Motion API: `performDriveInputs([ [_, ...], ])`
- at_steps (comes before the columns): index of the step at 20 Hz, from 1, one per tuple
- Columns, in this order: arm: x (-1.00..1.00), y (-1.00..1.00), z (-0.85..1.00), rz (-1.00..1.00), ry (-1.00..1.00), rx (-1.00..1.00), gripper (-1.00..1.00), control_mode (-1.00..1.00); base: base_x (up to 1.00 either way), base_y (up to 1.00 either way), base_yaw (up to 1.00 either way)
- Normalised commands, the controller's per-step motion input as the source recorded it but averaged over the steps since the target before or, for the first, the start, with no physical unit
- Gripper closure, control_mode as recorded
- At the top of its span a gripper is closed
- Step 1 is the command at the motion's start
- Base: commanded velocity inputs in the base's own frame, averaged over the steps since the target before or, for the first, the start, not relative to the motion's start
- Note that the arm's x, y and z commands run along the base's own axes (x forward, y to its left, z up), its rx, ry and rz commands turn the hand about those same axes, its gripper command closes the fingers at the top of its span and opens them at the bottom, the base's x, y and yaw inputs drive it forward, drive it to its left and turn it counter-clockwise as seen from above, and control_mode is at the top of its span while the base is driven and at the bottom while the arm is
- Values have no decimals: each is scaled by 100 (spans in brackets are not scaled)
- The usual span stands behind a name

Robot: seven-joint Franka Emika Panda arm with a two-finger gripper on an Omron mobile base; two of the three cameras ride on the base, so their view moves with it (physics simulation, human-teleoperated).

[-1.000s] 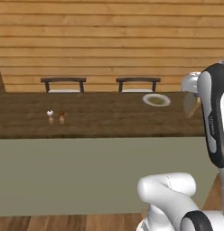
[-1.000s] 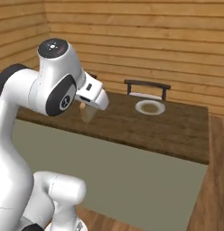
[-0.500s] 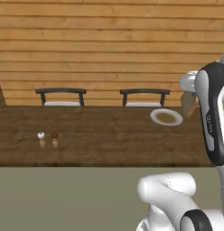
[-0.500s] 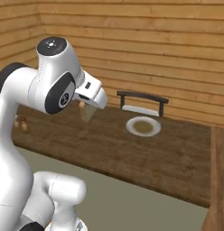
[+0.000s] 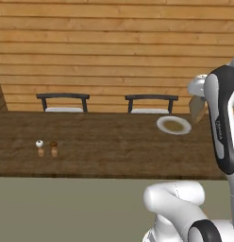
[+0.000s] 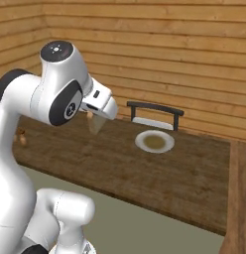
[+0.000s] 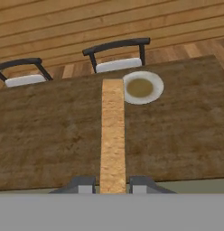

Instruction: Start the toaster. Once the lever pops up, take the bread to the plate on the dining counter.

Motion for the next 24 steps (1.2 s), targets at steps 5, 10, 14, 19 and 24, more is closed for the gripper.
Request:
performDriveInputs([
  [5, 2, -8, -2, 0, 0, 1, 100, -100, 0, -11, 0],
  [10, 52, -64, -20, 2, 0, 5, 100, -100, 0, 0, 0],
  [14, 97, -76, -21, 14, 0, 14, 100, -100, 0, 0, 0],
  [19, 100, -38, -42, 18, 0, 16, 100, -100, 0, 0, 0],
  [24, 100, -51, -40, 16, 2, 16, 100, -100, 0, 0, 0],
])
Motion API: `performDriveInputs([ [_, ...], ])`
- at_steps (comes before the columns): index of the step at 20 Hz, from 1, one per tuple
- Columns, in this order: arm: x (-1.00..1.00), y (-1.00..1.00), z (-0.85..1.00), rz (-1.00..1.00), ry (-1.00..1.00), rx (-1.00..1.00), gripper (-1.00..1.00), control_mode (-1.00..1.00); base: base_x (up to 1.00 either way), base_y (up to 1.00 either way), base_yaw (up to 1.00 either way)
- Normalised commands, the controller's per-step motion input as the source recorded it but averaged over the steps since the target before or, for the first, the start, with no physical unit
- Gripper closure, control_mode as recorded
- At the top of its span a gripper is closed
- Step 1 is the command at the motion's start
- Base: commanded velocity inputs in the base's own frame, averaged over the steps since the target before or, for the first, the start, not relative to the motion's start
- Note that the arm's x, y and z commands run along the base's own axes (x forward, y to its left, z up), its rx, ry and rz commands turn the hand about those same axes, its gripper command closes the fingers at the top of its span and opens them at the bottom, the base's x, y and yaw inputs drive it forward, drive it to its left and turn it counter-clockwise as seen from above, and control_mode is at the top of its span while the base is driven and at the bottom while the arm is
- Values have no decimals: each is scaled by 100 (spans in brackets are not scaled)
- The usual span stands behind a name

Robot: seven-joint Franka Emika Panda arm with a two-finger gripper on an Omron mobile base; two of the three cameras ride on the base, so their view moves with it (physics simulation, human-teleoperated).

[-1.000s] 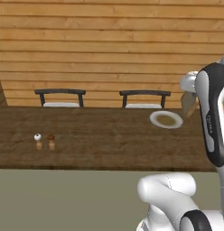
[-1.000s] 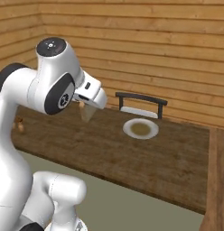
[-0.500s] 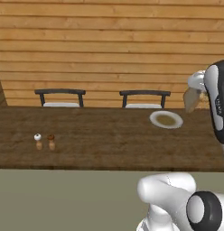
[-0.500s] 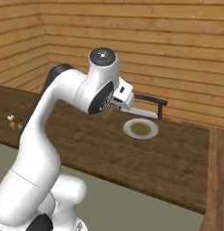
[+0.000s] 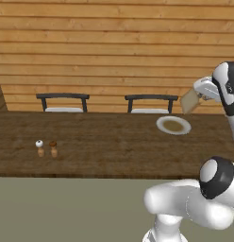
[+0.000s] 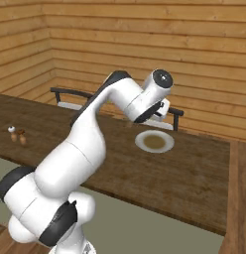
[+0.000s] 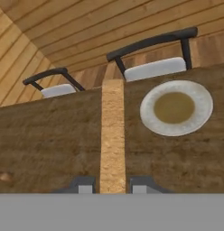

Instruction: Start the toaster. Once the lever pops up, take the bread to the plate on the dining counter.

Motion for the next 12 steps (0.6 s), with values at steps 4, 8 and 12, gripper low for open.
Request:
performDriveInputs([
  [4, 100, -48, -14, 17, 5, 17, 100, -100, 0, 0, 0],
  [8, 76, -33, -8, 15, 6, 16, 100, -100, 0, 0, 0],
  [12, 54, -1, -40, 14, 13, 13, 100, -100, 0, 0, 0],
])
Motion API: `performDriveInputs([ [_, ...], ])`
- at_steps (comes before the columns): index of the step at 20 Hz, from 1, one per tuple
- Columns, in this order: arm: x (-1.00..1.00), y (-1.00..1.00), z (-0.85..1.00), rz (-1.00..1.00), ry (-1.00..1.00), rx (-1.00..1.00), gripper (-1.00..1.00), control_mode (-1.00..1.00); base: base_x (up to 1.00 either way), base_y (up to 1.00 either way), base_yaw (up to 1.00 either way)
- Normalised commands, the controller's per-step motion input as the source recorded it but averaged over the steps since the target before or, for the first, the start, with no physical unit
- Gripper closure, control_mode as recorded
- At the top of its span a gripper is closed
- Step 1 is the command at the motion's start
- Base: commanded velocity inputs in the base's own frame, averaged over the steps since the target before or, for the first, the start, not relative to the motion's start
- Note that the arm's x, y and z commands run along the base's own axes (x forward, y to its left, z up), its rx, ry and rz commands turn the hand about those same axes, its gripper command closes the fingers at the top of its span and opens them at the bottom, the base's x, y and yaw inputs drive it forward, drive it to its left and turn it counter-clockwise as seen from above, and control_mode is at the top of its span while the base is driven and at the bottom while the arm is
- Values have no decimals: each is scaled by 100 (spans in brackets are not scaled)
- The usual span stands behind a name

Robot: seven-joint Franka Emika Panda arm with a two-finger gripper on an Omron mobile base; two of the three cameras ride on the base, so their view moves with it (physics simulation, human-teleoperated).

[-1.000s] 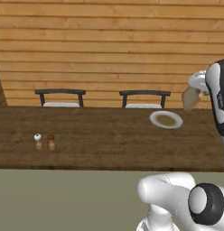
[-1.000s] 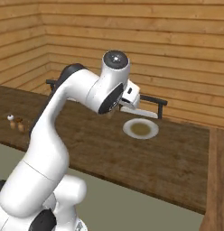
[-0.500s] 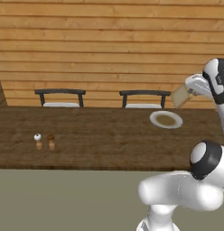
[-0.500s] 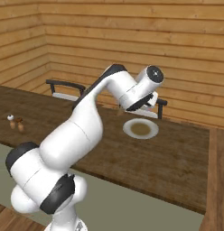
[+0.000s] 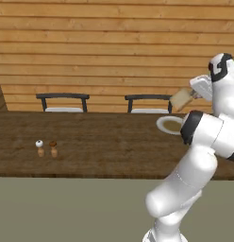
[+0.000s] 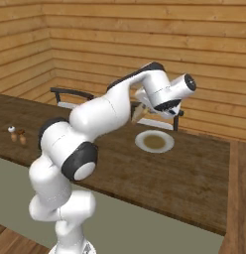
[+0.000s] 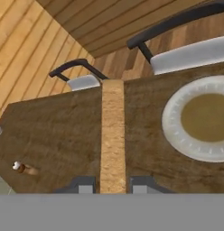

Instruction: Start the toaster. Once the lever pops up, take the bread to the plate on the dining counter.

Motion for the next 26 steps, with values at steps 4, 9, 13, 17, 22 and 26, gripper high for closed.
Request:
performDriveInputs([
  [4, 48, -56, -37, 13, 13, 15, 100, -100, 0, 0, 0],
  [9, 40, -65, -22, 11, 7, 11, 100, -100, 0, 0, 0],
  [13, 21, -10, -39, 7, 3, 7, 100, -100, 0, 0, 0],
  [17, 2, 0, -41, 6, 0, 6, 100, -100, 0, 0, 0],
  [22, 1, 2, -21, 4, 0, 3, 100, -100, 0, 0, 0],
  [26, 0, 34, -11, 1, 0, 0, 100, -100, 0, 0, 0],
])
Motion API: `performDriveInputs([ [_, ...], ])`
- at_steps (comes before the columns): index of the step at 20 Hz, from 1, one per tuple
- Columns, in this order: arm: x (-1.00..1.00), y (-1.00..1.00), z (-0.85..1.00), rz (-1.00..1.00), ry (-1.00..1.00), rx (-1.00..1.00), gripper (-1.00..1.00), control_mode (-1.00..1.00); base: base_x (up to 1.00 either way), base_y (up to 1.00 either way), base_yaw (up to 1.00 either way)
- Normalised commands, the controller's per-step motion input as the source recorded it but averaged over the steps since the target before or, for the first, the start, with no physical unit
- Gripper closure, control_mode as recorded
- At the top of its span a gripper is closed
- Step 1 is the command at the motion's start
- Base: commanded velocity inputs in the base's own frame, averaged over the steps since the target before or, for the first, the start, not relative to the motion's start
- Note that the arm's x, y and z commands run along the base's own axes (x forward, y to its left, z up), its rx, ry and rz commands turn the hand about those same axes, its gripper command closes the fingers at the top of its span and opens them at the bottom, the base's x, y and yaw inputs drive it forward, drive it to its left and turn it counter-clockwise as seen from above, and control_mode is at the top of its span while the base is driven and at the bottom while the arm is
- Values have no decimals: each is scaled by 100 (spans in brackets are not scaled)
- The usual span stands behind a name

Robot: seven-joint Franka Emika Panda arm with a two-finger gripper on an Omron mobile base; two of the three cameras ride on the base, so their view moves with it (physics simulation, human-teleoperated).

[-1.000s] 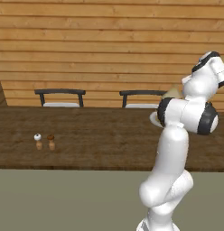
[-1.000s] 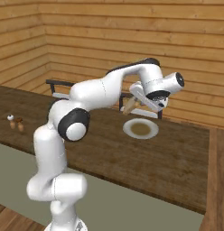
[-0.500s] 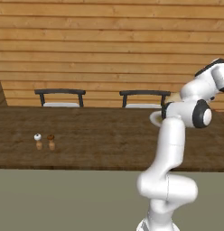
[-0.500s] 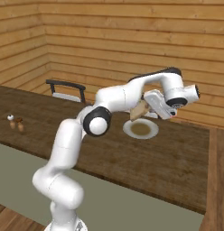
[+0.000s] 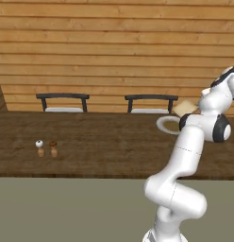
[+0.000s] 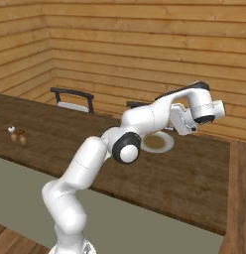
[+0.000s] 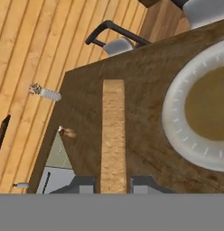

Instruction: Start the toaster. Once the lever pops up, take the bread to the plate on the dining counter.

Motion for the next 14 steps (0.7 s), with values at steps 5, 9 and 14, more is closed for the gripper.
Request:
performDriveInputs([
  [5, -15, 61, -14, 0, 0, 0, 100, -100, 0, 0, 0],
  [9, -8, 21, -22, 0, 0, 0, 100, -100, 0, 0, 0],
  [14, -12, 0, -8, 0, 0, -2, 100, -100, 0, 0, 0],
])
